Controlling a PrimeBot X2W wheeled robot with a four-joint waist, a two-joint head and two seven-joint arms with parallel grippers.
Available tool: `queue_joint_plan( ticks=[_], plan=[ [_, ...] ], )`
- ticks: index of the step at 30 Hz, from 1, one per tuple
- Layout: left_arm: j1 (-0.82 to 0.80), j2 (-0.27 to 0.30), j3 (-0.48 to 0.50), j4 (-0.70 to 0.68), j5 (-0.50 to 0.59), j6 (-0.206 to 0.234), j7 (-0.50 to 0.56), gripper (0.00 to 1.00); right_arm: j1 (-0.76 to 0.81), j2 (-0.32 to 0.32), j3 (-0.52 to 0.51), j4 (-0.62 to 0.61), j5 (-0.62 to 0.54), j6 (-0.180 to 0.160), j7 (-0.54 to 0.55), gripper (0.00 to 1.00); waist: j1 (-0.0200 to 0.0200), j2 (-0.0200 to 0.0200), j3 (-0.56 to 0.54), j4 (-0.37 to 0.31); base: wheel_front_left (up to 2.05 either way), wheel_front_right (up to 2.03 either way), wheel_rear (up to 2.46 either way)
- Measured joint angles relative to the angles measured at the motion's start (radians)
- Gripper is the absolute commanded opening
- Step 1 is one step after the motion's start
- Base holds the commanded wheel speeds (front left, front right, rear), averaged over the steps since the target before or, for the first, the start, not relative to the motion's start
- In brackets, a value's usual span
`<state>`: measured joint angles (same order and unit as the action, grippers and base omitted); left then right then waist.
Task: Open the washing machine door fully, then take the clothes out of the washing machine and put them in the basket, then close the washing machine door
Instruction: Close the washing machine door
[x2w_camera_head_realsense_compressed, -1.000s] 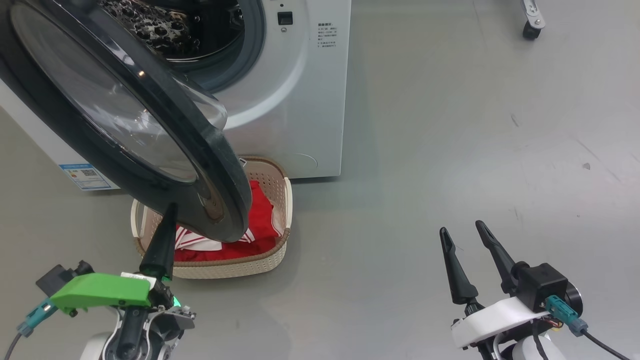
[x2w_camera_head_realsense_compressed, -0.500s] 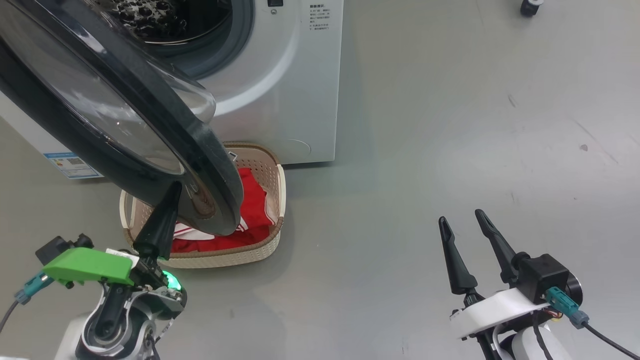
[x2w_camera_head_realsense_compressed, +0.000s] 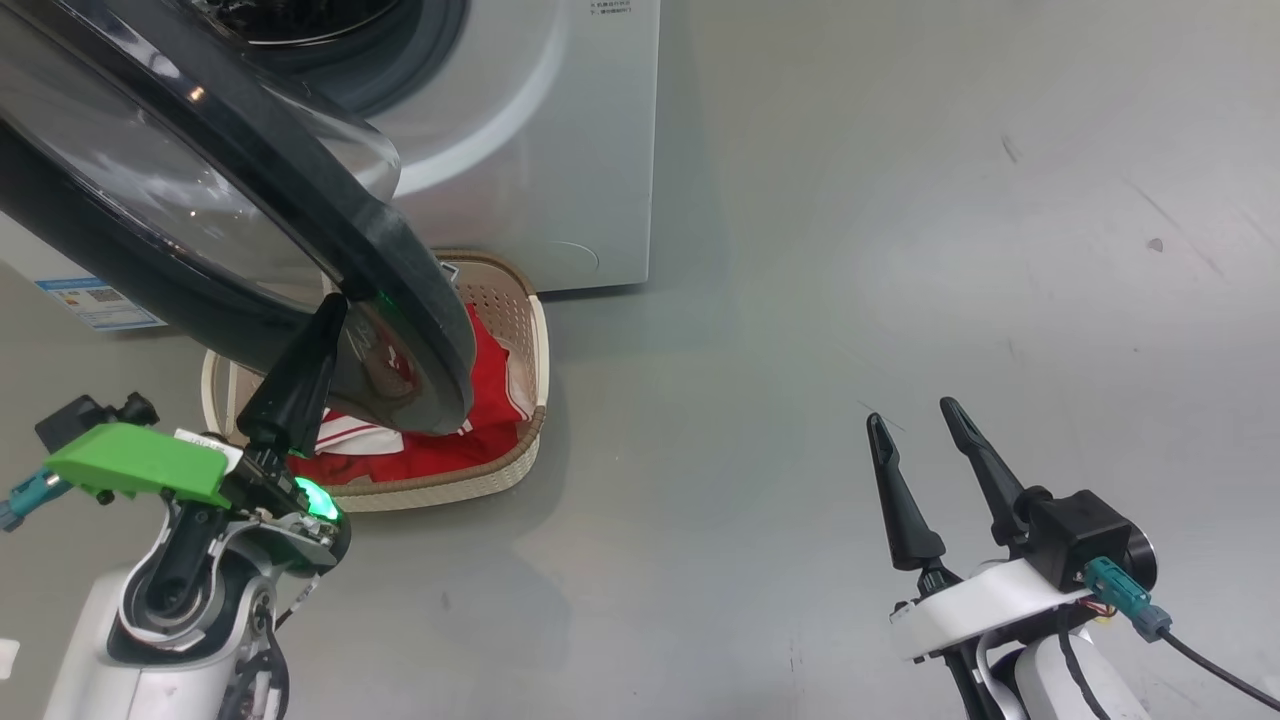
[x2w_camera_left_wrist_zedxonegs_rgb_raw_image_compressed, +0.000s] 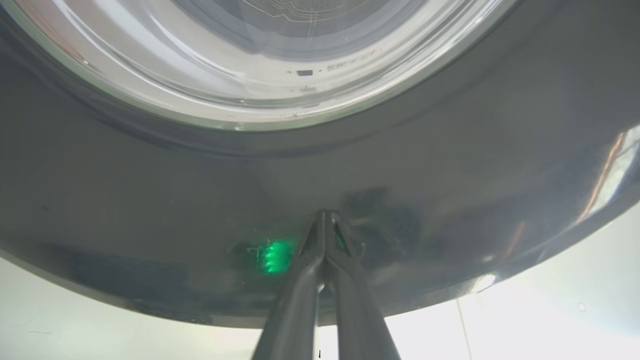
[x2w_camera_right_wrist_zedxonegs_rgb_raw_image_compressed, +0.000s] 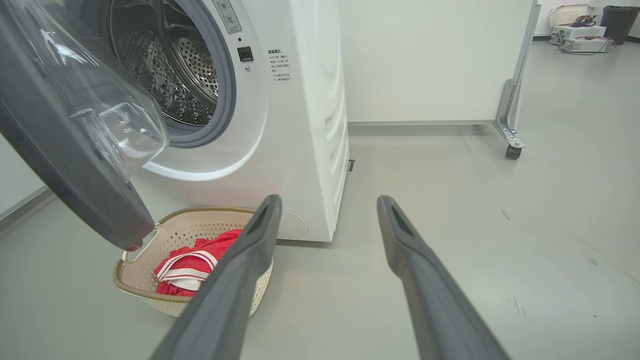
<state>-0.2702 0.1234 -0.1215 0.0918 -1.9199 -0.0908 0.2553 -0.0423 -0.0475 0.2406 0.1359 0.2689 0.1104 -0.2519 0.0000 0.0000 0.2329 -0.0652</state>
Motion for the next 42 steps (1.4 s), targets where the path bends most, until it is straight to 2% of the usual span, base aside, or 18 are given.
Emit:
queue_joint_plan(
  ticks=[20, 32, 36, 42],
  plan=[
    [-0.178, 0.006, 0.008, 0.044, 0.003, 0.042, 0.016, 0.0, -0.055, 0.0, 0.055, -0.027, 0.026, -0.034, 0.0, 1.0, 0.0, 0.0, 0.093, -0.085, 0.0, 0.0, 0.0],
    [-0.238, 0.004, 0.025, 0.123, 0.013, 0.042, -0.003, 0.0, -0.063, 0.0, 0.059, -0.035, 0.047, -0.062, 0.0, 1.0, 0.0, 0.0, 0.118, -0.152, 0.0, 0.0, 0.0],
    [-0.249, -0.007, 0.012, 0.159, 0.014, 0.032, -0.001, 0.0, -0.063, 0.0, 0.046, -0.035, 0.047, -0.078, 0.0, 1.0, 0.0, 0.0, 0.112, -0.151, 0.0, 0.0, 0.0],
    [-0.248, -0.012, -0.019, 0.209, 0.042, 0.009, 0.003, 0.0, -0.063, 0.0, 0.026, -0.033, 0.045, -0.078, 0.0, 1.0, 0.0, 0.0, 0.09, -0.128, 0.0, 0.0, 0.0]
  ],
)
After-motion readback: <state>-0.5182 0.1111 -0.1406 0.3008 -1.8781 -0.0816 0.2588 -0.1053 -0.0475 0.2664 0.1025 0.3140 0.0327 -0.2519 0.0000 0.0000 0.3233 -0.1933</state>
